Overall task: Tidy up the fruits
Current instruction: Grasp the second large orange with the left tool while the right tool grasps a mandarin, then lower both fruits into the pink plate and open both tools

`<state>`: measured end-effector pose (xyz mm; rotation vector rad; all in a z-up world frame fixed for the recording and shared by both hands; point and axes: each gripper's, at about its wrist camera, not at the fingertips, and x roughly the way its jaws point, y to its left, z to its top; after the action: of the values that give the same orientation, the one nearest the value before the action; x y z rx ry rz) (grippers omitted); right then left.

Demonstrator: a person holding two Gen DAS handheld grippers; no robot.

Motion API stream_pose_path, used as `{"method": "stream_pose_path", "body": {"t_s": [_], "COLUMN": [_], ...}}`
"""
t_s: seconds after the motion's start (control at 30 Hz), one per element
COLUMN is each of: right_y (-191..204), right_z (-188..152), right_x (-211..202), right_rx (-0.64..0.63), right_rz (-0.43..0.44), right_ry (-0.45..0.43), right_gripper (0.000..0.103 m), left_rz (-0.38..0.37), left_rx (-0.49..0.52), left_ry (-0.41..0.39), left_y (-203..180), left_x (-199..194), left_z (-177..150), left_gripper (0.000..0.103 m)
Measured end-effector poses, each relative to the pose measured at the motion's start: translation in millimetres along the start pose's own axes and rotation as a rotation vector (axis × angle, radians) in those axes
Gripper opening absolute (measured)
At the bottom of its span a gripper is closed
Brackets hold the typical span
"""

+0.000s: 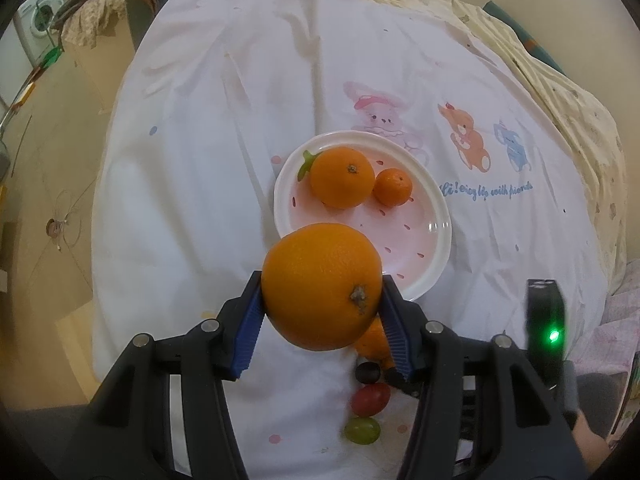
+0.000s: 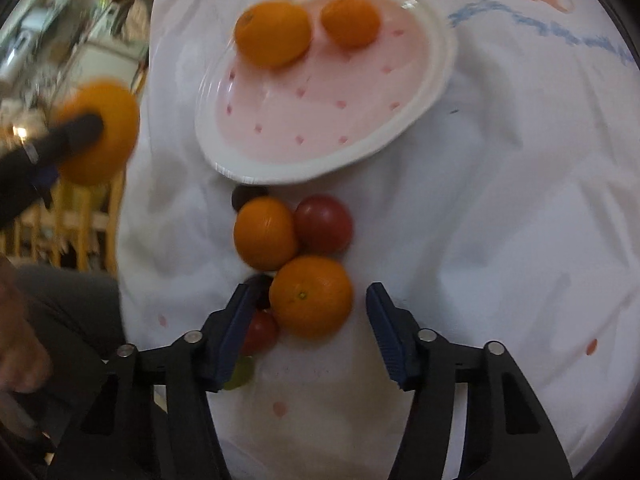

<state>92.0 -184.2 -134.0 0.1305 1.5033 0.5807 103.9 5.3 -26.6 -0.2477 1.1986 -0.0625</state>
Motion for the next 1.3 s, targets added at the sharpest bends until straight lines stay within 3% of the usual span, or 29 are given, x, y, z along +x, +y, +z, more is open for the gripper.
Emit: {"method": "stream_pose_path", "body": {"t_s": [0.1,0.57,1.07,1.3], "right_y": [6,2,-27,-28], "right_z": [0,-4,18,52], "right_x": [1,-20,-104,-114], "right_rx": [-0.035,-0.036,0.080,0.050], "right_rz": [-0.044,-0.026,0.027,0.032], "right_ry": [-0.010,-0.045,-0.319,-0.352], "right_gripper": [0.048,0.047,0.047,0.047], "left_rz": [0.009,0.081,0.062,0.061], "left_rx": [-0.007,-0.038,-0.023,-0.039], "left_ry": [-0.002,-0.005,0.018,0.060], "left_y": [2,17,12,9], "left_x": [0,6,12,32], "left_z": [0,-1,5,17], "left_gripper": [0.051,0.051,0.051,0.051]}}
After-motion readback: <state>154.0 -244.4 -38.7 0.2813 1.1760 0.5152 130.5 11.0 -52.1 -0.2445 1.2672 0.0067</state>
